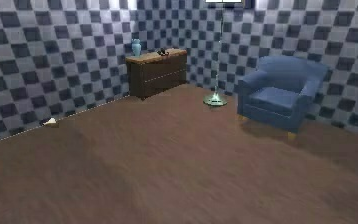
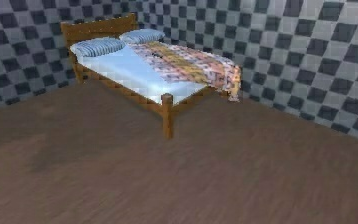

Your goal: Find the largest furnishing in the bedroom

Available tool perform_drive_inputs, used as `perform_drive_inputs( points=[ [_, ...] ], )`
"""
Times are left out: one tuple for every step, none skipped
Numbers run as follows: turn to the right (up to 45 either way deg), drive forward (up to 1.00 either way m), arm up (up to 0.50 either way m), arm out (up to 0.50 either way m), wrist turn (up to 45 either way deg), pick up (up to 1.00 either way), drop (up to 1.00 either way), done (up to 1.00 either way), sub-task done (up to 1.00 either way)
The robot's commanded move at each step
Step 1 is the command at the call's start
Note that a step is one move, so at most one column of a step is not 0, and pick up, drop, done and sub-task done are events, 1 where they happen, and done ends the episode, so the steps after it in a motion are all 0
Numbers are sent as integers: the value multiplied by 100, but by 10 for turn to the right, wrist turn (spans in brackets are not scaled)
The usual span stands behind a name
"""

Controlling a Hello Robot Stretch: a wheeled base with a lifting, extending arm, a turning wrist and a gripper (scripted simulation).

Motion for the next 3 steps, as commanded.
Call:
perform_drive_inputs(
  points=[
    [0, 55, 0, 0, 0, 0, 0, 0, 0],
    [-420, 0, 0, 0, 0, 0, 0, 0, 0],
    [-30, 0, 0, 0, 0, 0, 0, 0, 0]
  ],
)
